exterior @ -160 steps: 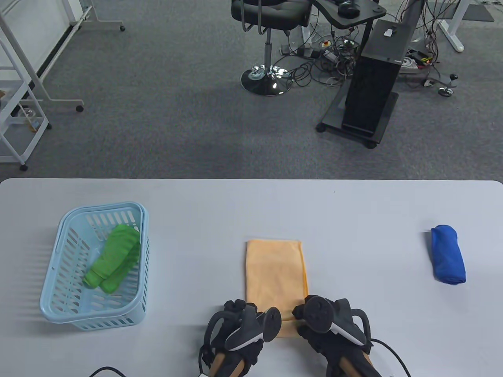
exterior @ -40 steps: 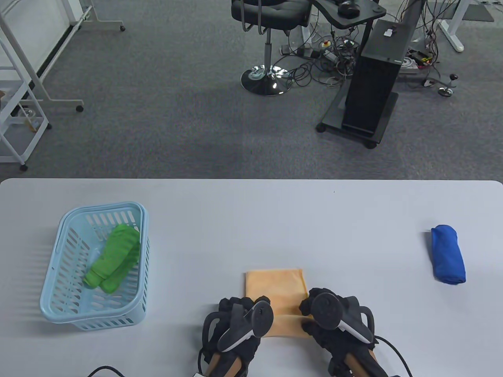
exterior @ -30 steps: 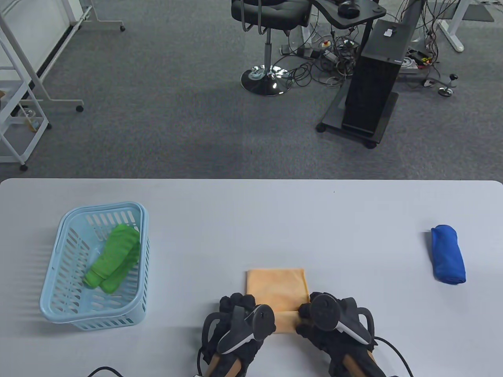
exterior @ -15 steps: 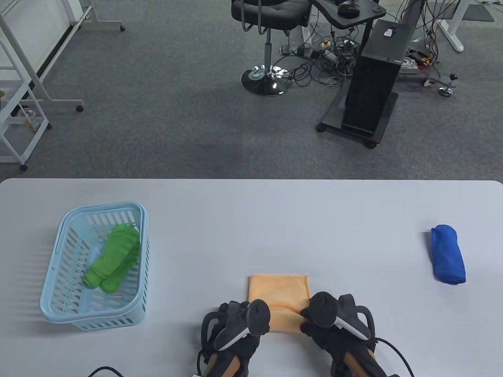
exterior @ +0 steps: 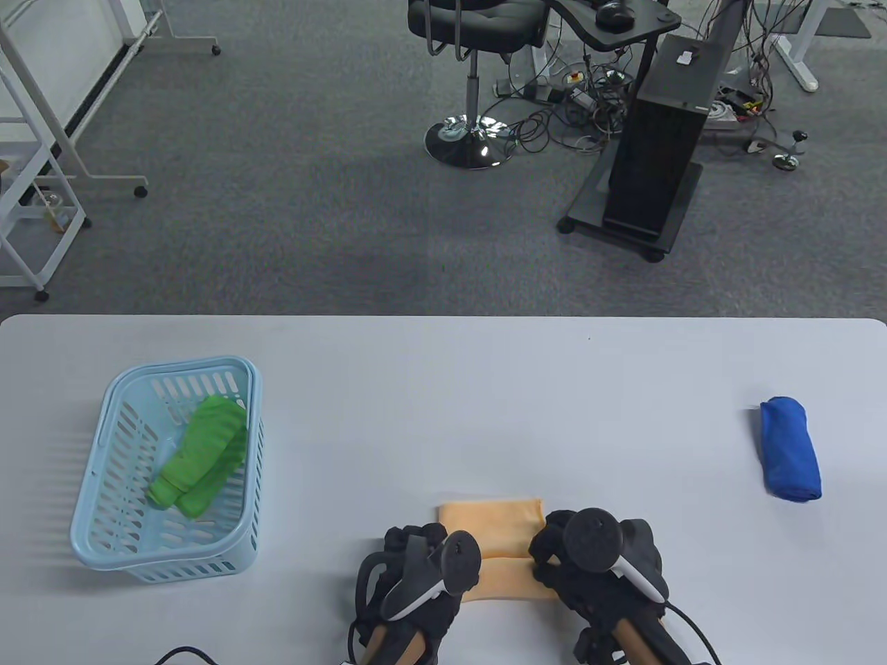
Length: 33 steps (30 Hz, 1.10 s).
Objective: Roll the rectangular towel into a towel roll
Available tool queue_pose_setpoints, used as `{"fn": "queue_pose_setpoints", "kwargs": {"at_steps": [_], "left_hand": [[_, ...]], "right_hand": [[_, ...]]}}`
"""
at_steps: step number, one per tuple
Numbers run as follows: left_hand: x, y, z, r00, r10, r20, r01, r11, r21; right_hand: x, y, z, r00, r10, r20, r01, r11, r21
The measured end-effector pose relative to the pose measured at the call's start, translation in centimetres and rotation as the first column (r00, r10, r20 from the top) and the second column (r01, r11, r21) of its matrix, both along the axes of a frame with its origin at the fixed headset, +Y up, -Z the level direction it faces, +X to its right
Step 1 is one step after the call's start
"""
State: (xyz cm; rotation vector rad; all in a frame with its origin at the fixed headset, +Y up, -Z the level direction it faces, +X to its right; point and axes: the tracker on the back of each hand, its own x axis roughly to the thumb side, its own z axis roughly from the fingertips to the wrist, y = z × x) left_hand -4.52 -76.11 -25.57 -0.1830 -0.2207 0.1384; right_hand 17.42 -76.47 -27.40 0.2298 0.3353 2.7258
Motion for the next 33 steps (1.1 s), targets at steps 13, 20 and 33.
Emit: {"fn": "queue_pose_setpoints", "kwargs": {"at_steps": [13,20,33], "left_hand": [[1.2,-0.5,0.4,0.988,-0.114,0.107,0.117,0.993,-0.031],[1.4,-0.7,0.3,0.989,-0.115,0.096,0.117,0.993,-0.013],[0.1,-0.3,-0.3,0.998,0.031,0.057,-0.031,0.999,0.01]], "right_hand": [[0.2,-0.6,0.1,0.993,0.11,-0.036,-0.112,0.992,-0.066],[0.3,-0.8,0.1,0.993,0.114,-0.027,-0.116,0.988,-0.099],[1.5,-1.2,-0.1,0.998,0.061,0.001,-0.06,0.986,-0.153]]}}
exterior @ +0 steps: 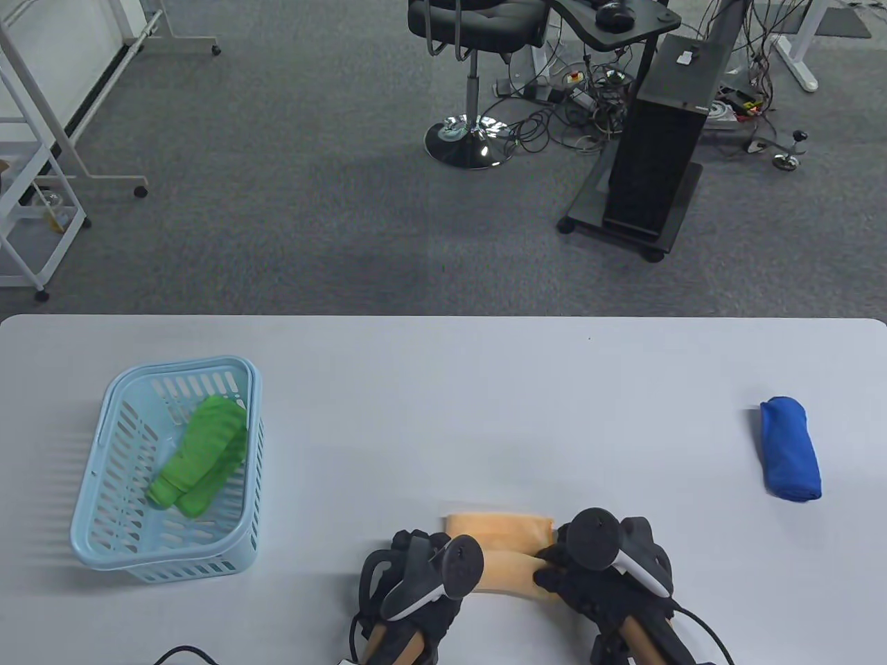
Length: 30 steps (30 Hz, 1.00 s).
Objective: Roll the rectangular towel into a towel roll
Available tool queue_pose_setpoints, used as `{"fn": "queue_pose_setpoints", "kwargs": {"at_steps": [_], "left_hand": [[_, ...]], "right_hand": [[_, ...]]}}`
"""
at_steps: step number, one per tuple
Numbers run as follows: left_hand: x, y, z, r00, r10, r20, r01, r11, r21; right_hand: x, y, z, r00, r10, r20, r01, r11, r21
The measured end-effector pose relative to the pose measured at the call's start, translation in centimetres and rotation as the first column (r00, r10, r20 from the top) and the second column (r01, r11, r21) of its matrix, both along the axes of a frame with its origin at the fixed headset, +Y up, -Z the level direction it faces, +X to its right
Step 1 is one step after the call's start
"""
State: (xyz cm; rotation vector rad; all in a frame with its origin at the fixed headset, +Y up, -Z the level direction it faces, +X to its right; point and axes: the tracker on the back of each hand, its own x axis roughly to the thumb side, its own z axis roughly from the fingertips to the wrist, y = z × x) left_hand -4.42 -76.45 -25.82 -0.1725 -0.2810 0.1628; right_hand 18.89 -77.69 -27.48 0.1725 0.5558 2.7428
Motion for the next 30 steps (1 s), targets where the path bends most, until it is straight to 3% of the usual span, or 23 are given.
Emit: {"fn": "queue_pose_setpoints", "kwargs": {"at_steps": [5,9,11,18,24,27,30], "left_hand": [[0.2,0.2,0.1,0.998,-0.063,-0.017,0.063,0.998,-0.026],[-0.3,0.0,0.2,0.998,-0.053,-0.045,0.05,0.997,-0.061],[-0.5,0.1,0.2,0.998,-0.028,-0.052,0.026,0.999,-0.031],[0.7,0.3,0.7,0.989,-0.149,0.024,0.148,0.988,0.047],[0.5,-0.2,0.5,0.993,-0.106,0.055,0.108,0.993,-0.047],[0.5,-0.7,0.4,0.983,-0.17,0.062,0.175,0.981,-0.083],[0.6,-0.8,0.4,0.971,-0.23,0.063,0.234,0.97,-0.065]], "right_hand": [[-0.2,0.0,0.1,0.999,0.034,-0.003,-0.034,0.999,0.023],[-0.2,0.2,0.0,0.996,-0.084,0.03,0.083,0.996,0.043],[-0.4,0.2,0.0,0.994,-0.103,0.02,0.102,0.994,0.022],[-0.9,0.7,0.3,1.0,0.017,-0.002,-0.017,0.996,0.083],[-0.6,0.3,0.1,0.999,0.038,-0.036,-0.038,0.999,0.02],[-0.9,0.1,0.1,0.996,0.068,-0.052,-0.068,0.998,-0.002],[-1.0,0.2,0.2,0.996,0.077,-0.037,-0.076,0.996,0.042]]}}
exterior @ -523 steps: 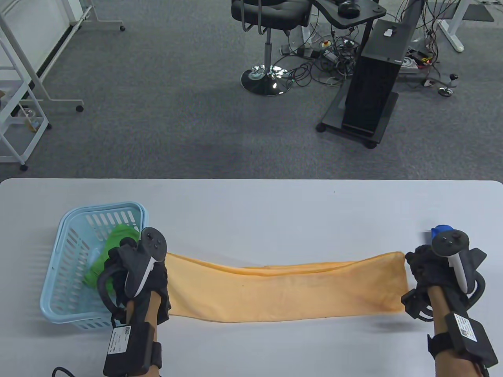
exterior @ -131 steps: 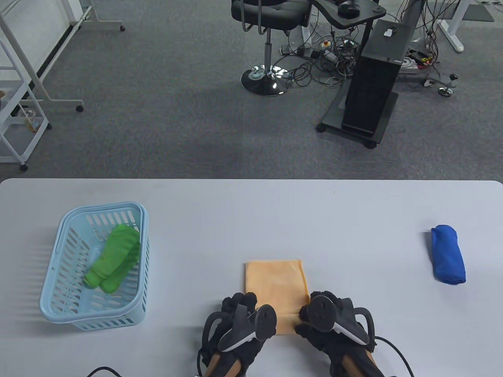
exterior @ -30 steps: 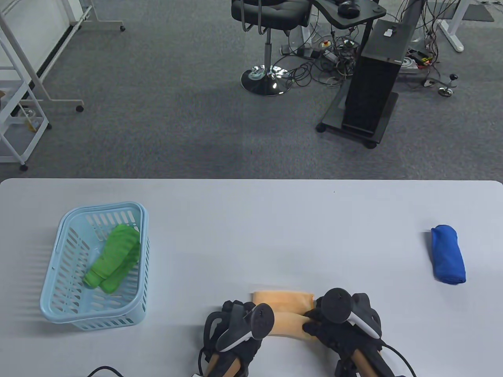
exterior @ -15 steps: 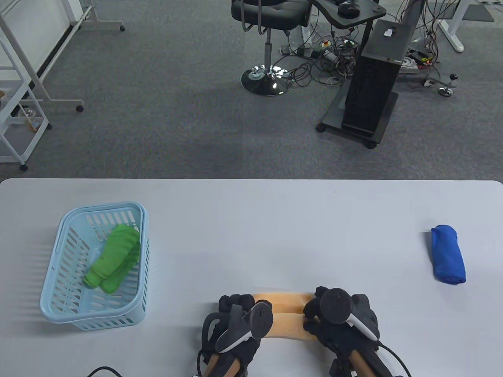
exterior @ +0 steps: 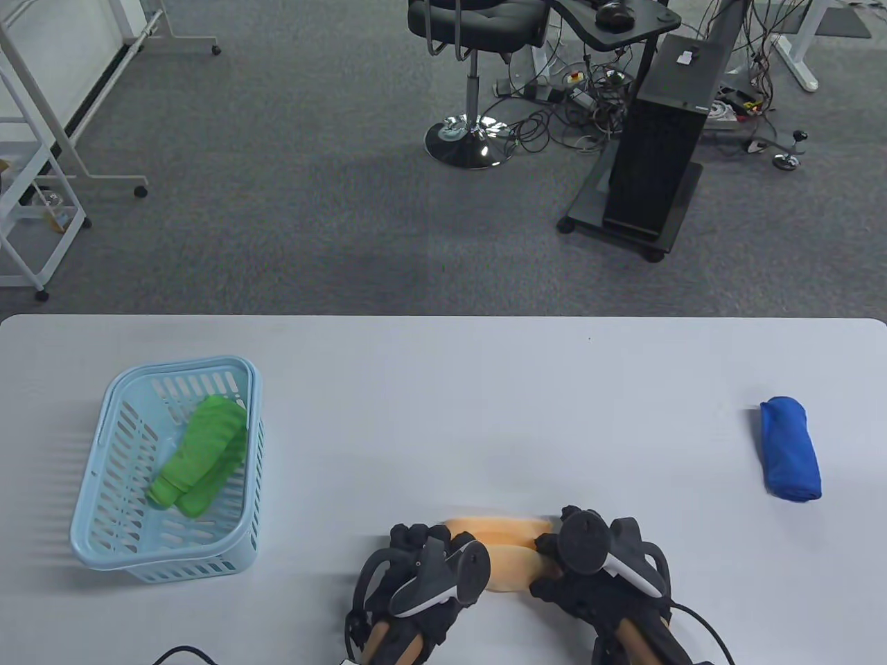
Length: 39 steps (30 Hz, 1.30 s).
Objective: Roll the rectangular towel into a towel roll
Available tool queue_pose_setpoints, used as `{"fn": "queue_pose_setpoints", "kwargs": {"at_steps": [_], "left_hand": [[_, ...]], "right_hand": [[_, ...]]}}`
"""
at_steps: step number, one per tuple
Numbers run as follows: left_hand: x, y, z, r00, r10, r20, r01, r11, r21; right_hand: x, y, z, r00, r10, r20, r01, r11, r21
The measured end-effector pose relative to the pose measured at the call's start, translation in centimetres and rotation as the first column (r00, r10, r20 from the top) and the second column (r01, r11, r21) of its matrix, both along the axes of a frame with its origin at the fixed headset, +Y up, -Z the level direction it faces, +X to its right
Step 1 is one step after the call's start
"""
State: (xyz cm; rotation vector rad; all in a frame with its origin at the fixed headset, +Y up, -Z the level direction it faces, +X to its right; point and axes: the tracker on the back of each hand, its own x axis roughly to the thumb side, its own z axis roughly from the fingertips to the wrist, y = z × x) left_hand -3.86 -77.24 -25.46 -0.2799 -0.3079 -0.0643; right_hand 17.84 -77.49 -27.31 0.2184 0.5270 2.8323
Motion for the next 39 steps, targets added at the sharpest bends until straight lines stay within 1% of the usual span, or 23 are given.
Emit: {"fn": "queue_pose_setpoints", "kwargs": {"at_steps": [2,7,12,14,16,18,20,22,23,24,25,27,29,32,34,35,37,39], "left_hand": [[0.0,0.0,0.1,1.0,0.026,0.004,-0.026,1.0,0.011],[-0.3,0.4,0.2,0.997,0.073,-0.003,-0.073,0.997,0.003],[-0.5,0.4,0.3,0.995,0.096,0.006,-0.096,0.995,0.001],[-0.7,0.4,0.2,0.992,0.128,-0.004,-0.128,0.992,-0.006],[-0.9,0.3,0.0,0.99,0.142,-0.019,-0.143,0.99,-0.01],[-1.2,0.3,-0.1,0.988,0.15,-0.034,-0.15,0.989,-0.011],[-1.4,0.4,-0.2,0.987,0.154,-0.052,-0.156,0.987,-0.025],[-1.4,0.4,-0.1,0.988,0.143,-0.061,-0.144,0.989,-0.019],[-1.5,0.7,0.0,0.99,0.128,-0.061,-0.127,0.992,0.016],[-1.5,0.8,0.1,0.989,0.137,-0.057,-0.135,0.99,0.031],[-1.4,1.0,0.2,0.985,0.164,-0.046,-0.16,0.985,0.069],[-1.1,1.0,0.3,0.989,0.147,-0.022,-0.144,0.984,0.101],[-1.0,0.8,0.4,0.993,0.117,-0.02,-0.115,0.99,0.076],[-1.4,1.0,0.3,0.985,0.168,-0.022,-0.168,0.986,0.02],[-1.4,0.8,0.4,0.993,0.115,-0.024,-0.115,0.993,-0.006],[-1.3,0.5,0.4,0.998,0.06,-0.033,-0.06,0.998,-0.014],[-1.2,0.2,0.3,0.998,0.043,-0.043,-0.044,0.999,-0.009],[-1.1,0.1,0.0,0.995,0.085,-0.059,-0.084,0.996,0.023]], "right_hand": [[0.0,-0.1,0.0,1.0,-0.008,-0.002,0.008,1.0,-0.015],[0.1,0.1,0.1,0.999,-0.043,0.009,0.043,0.999,0.028],[0.2,0.4,0.2,0.999,-0.014,0.037,0.012,0.997,0.071],[0.3,0.9,0.2,0.998,-0.058,0.033,0.054,0.994,0.093],[0.1,1.4,0.3,0.991,-0.131,0.013,0.128,0.984,0.126],[0.0,1.6,0.5,0.993,-0.119,-0.001,0.118,0.981,0.153],[-0.2,1.4,0.7,0.995,-0.093,-0.035,0.096,0.99,0.099],[-0.3,1.2,0.8,0.998,-0.037,-0.056,0.039,0.998,0.04],[-0.3,1.1,0.8,0.998,-0.014,-0.066,0.016,0.999,0.041],[-0.3,1.1,0.7,0.998,-0.001,-0.067,0.003,0.999,0.034],[-0.3,1.0,0.7,0.998,0.017,-0.067,-0.016,1.0,0.015],[-0.2,1.0,0.6,0.998,0.027,-0.064,-0.027,1.0,0.007],[-0.2,0.9,0.6,0.998,0.033,-0.052,-0.033,0.999,0.014],[-0.3,0.6,0.5,0.998,0.049,-0.026,-0.048,0.999,0.013],[-0.3,0.5,0.3,0.999,0.048,-0.01,-0.048,0.999,0.008],[-0.4,0.5,0.2,1.0,0.031,-0.004,-0.031,1.0,0.005],[-0.4,0.5,0.2,1.0,0.011,0.004,-0.011,1.0,0.008],[-0.4,0.6,0.2,1.0,0.018,0.003,-0.018,1.0,0.018]]}}
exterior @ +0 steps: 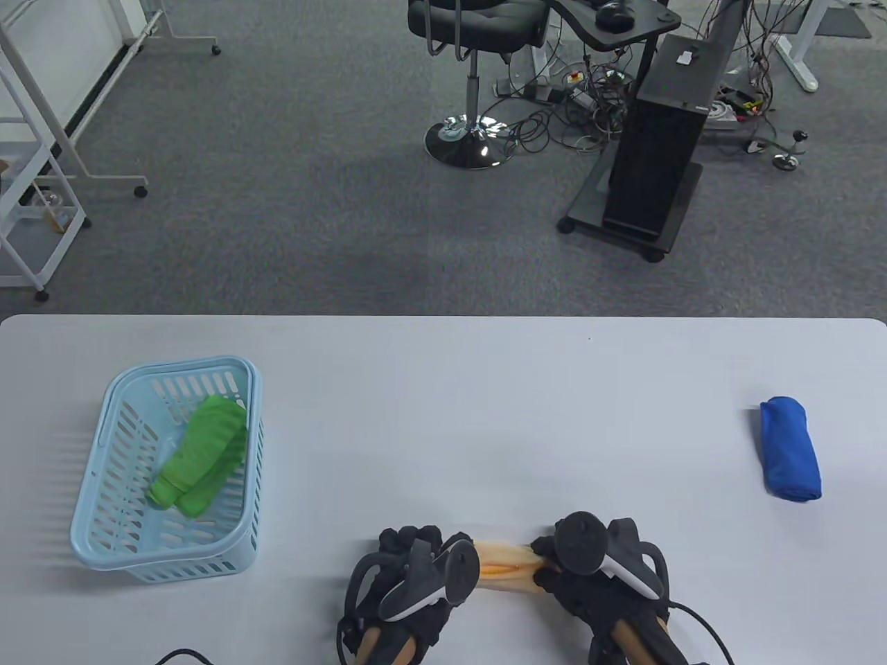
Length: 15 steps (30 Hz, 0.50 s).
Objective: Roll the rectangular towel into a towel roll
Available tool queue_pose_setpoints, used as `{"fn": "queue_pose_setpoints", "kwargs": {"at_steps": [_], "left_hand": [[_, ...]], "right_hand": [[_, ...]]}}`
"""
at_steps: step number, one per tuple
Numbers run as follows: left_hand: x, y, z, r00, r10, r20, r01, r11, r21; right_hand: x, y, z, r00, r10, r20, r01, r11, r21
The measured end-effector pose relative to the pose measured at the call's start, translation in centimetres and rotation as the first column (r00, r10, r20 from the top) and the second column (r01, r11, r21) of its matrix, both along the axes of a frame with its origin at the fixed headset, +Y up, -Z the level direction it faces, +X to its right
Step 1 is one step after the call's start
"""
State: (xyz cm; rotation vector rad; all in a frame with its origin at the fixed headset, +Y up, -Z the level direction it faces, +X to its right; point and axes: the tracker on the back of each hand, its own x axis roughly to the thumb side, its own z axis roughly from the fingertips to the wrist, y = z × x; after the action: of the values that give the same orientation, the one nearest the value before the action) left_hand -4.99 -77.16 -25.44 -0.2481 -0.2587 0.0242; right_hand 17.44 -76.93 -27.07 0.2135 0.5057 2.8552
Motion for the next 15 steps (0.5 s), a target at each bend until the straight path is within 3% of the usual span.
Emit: {"fn": "queue_pose_setpoints", "kwargs": {"at_steps": [7,11,15], "left_hand": [[-0.3,-0.1,-0.4,0.999,0.051,-0.014,-0.051,0.998,-0.019],[-0.7,0.0,-0.5,0.994,0.104,-0.022,-0.105,0.993,-0.057],[-1.1,0.2,-0.4,0.992,0.118,-0.034,-0.12,0.992,-0.046]], "right_hand": [[-0.1,0.5,0.4,0.998,-0.044,-0.05,0.046,0.998,0.045],[-0.6,-0.7,0.3,0.994,0.077,-0.082,-0.077,0.997,-0.001],[-0.6,-0.8,0.1,0.997,0.058,-0.051,-0.057,0.998,0.023]]}}
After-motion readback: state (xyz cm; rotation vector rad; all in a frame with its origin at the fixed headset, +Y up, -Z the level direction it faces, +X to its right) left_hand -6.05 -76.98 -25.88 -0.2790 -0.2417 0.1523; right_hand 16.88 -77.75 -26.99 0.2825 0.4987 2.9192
